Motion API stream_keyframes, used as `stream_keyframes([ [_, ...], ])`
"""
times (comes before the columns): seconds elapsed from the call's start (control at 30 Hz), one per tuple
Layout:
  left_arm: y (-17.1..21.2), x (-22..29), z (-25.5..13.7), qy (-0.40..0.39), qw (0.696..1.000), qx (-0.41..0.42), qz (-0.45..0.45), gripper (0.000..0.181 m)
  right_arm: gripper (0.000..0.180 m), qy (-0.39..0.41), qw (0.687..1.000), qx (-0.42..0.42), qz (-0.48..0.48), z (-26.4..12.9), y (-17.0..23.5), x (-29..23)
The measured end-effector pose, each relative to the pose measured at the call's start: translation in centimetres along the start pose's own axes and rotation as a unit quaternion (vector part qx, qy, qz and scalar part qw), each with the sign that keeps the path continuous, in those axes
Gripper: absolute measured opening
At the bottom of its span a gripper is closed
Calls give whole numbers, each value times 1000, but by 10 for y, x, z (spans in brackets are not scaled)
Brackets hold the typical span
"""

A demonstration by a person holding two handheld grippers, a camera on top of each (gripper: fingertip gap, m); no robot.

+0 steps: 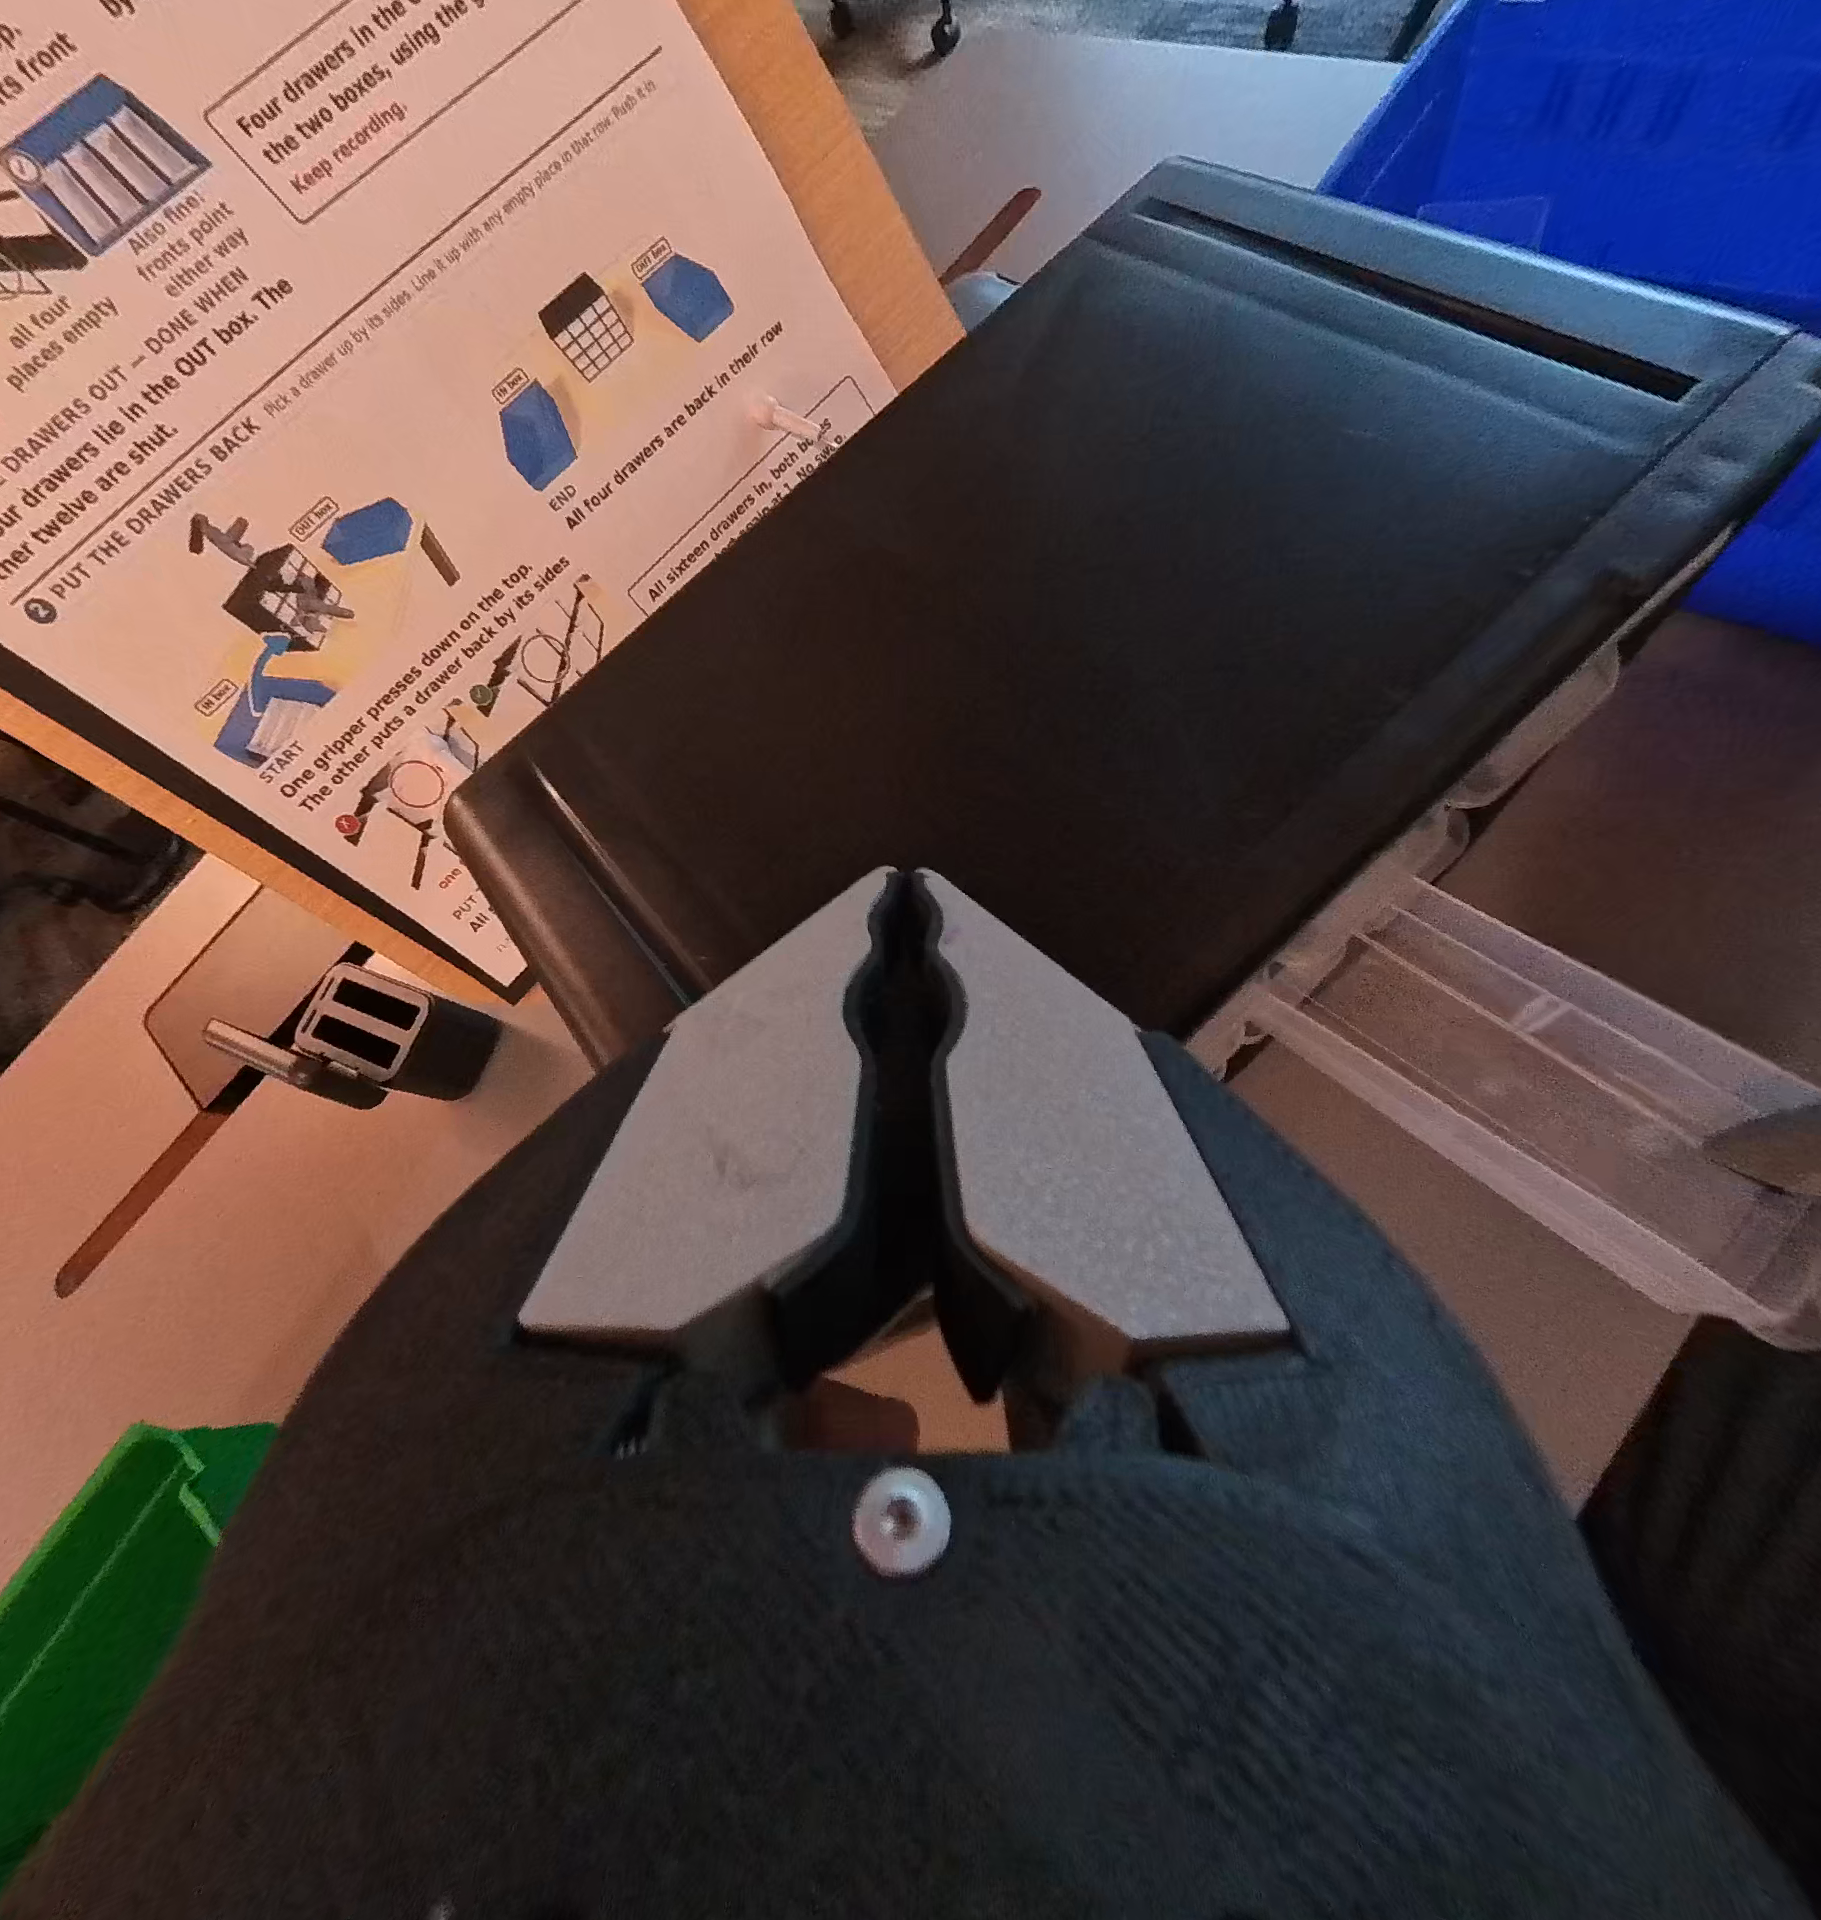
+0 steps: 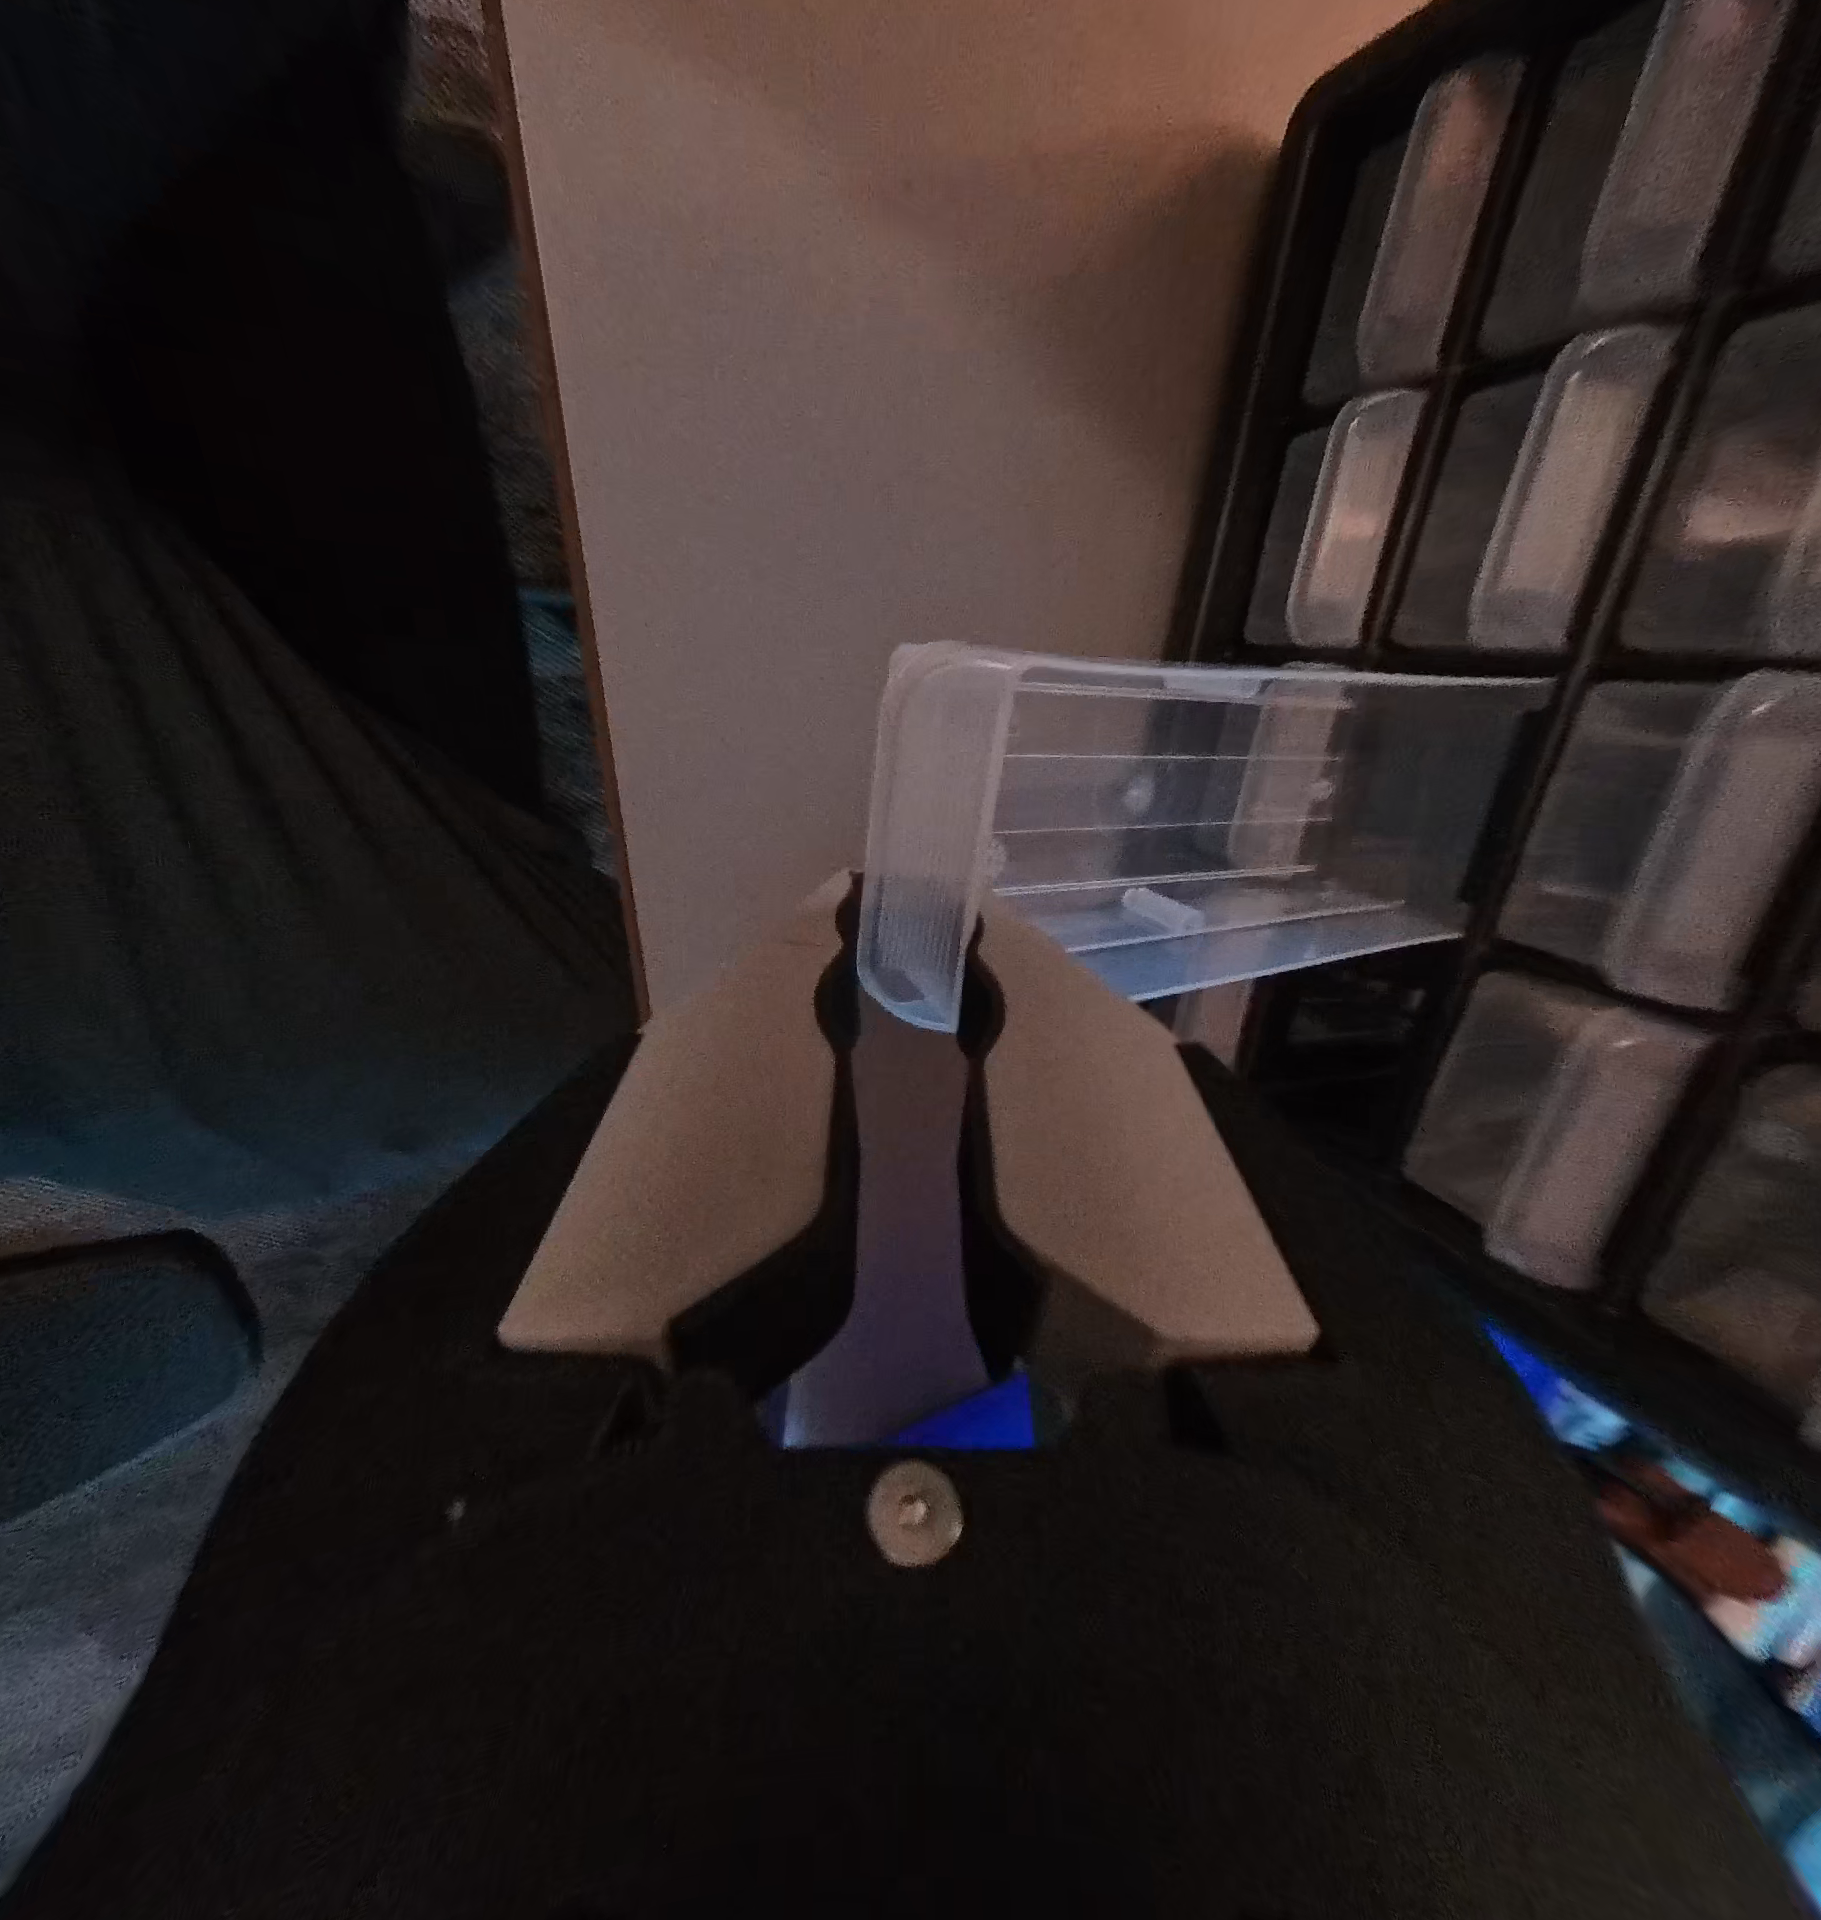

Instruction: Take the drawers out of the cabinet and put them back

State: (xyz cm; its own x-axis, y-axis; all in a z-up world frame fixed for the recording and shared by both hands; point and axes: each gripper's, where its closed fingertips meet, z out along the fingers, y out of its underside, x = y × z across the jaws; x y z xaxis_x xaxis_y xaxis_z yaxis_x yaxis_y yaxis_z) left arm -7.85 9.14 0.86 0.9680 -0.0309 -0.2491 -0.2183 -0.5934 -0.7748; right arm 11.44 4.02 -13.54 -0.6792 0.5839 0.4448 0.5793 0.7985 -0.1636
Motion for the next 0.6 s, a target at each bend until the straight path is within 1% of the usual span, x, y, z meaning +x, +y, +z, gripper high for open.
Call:
stream_keyframes([
  [0.03,0,0,0,-1,1000,2,3,0,14,-7,1000,-16,-21,0,2,-5],
  [0.07,0,0,0,-2,1000,4,4,0,13,-36,998,-28,-38,1,4,-18],
  [0.1,0,0,0,-4,1000,4,6,0,13,-57,997,-21,-45,2,3,-26],
  [0.13,0,0,0,-5,1000,3,6,0,12,-59,998,-6,-35,1,1,-24],
  [0.17,0,0,0,-4,1000,3,5,0,12,-66,998,14,-8,-3,0,-17],
  [0.2,0,0,0,-3,1000,3,4,0,12,-99,994,46,27,-11,-4,-16],
  [0.27,0,0,-1,-8,1000,5,7,0,12,-183,970,131,87,-38,-19,-22],
  [0.3,0,0,-1,-11,1000,5,10,0,12,-200,961,162,103,-51,-21,-23],
  [0.33,0,0,-1,-12,1000,6,11,0,12,-197,957,182,112,-61,-18,-23],
  [0.43,0,0,-1,-9,1000,6,11,0,12,-142,953,223,147,-95,9,-13],
  [0.47,0,0,-1,-5,1000,7,9,0,12,-118,951,232,169,-107,23,-6],
  [0.53,0,0,-1,2,1000,8,10,0,13,-69,946,221,225,-128,64,9],
  [0.57,0,1,-1,3,1000,8,11,0,14,-52,940,219,258,-138,83,15],
  [0.6,0,1,-1,3,1000,8,12,0,12,-16,931,220,291,-146,103,27],
])
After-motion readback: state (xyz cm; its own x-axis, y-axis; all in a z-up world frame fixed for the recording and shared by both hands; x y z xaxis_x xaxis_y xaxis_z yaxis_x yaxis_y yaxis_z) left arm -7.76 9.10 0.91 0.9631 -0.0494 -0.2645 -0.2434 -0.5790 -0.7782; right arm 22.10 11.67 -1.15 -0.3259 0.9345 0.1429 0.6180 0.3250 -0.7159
